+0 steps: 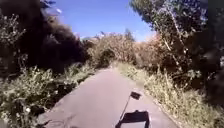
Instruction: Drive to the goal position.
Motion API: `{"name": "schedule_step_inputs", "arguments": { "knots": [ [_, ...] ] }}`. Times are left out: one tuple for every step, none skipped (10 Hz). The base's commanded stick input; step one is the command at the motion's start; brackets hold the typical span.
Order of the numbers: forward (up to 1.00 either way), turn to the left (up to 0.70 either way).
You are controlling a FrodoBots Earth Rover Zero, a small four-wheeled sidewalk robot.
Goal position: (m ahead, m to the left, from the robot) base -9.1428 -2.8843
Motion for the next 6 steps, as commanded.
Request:
{"name": "schedule_step_inputs", "arguments": {
  "knots": [
    [1.00, 0.00],
    [1.00, 0.00],
    [1.00, 0.00],
    [1.00, 0.00],
    [1.00, 0.00],
    [1.00, 0.00]
  ]
}}
